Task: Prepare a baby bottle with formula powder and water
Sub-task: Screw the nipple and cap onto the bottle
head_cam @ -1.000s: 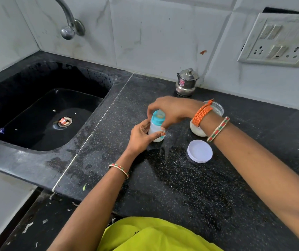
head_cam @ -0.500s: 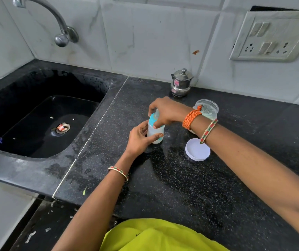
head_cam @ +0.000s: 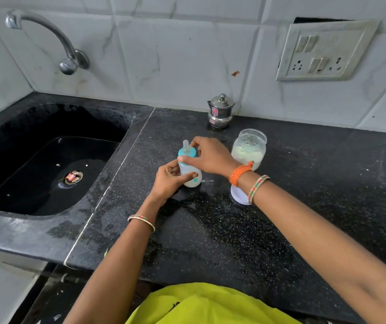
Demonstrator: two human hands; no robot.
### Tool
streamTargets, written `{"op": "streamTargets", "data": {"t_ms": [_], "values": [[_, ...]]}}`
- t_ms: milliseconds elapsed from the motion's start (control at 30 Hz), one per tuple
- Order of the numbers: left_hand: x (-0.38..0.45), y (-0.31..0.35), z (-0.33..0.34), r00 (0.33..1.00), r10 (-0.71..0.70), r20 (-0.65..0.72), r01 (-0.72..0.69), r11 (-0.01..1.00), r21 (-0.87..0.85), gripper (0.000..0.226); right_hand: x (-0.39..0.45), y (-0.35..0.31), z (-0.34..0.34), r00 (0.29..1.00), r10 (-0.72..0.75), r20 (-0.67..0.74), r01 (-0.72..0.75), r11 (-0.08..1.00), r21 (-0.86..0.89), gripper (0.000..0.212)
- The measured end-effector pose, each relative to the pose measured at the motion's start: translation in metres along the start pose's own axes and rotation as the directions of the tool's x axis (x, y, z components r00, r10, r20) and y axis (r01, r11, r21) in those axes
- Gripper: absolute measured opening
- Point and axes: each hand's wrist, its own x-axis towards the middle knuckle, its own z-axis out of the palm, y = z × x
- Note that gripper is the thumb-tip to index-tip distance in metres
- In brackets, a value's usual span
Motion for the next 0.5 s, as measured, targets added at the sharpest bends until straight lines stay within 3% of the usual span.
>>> {"op": "streamTargets", "data": {"t_ms": [100,233,367,500], "values": [[0.004,0.003,-0.015,0.981,-0.071,0.180,0.065,0.997,0.040,0.046,-0.006,0.019,0.008,0.979,-0.123,0.161,0.069,0.949,0.308,0.057],[0.008,0.008,-0.020,0.963,-0.070,0.259,0.053,0.996,0.072,0.042,-0.007,0.017,0.019,0.979,-0.144,0.147,0.045,0.848,0.527,0.048],[-0.001,-0.001,-0.009,0.993,0.028,0.116,-0.039,0.995,0.097,0.042,-0.015,0.006,0.041,0.989,0.075,-0.127,-0.005,0.876,0.482,0.045],[-0.019,-0.008,0.010,0.977,0.149,-0.150,-0.121,0.976,0.179,0.024,-0.026,-0.035,0.078,0.828,0.371,-0.421,-0.059,0.803,0.593,0.042]]}}
